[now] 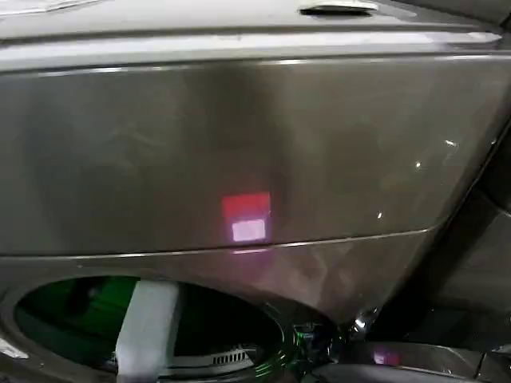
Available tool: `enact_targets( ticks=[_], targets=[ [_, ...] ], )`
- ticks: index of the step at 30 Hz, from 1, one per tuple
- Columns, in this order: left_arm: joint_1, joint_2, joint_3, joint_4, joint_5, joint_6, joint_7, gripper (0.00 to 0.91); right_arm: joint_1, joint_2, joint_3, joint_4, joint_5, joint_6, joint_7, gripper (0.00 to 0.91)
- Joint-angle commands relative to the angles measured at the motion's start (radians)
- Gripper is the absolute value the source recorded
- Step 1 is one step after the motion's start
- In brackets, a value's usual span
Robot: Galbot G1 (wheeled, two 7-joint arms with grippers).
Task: Grasp the clothes from the dryer.
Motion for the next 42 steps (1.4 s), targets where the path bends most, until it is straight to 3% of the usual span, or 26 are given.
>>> enact_targets(
  ticks=[1,3,10,17,26,36,42],
  targets=[
    [-0.208,0.076,0.098,0.263,0.093,0.106,0.302,0.907,0.005,0.000,-0.002,0.000,0.000,0.000,-0.010,0.907],
    [-0.248,0.108,0.151,0.314,0.134,0.108,0.424,0.907,0.010,0.001,-0.006,0.004,0.000,0.000,-0.012,0.907],
    [-0.420,0.163,0.337,0.586,0.401,-0.108,0.760,0.907,0.016,0.007,-0.005,-0.001,0.000,-0.001,-0.022,0.907],
    [-0.561,0.148,0.546,0.733,0.474,-0.208,0.952,0.907,0.028,0.010,-0.020,-0.007,-0.006,-0.001,-0.026,0.907],
    [-0.641,0.131,0.622,0.828,0.594,-0.370,1.183,0.907,0.018,0.022,-0.005,-0.008,-0.003,0.000,-0.030,0.907],
    [-0.658,0.135,0.712,0.876,0.782,-0.369,1.266,0.907,0.019,0.020,-0.010,-0.010,-0.007,0.000,-0.030,0.907],
    [-0.678,0.106,0.713,0.935,0.745,-0.321,1.278,0.907,0.030,0.021,-0.022,-0.001,-0.010,0.000,-0.032,0.907]
  ],
)
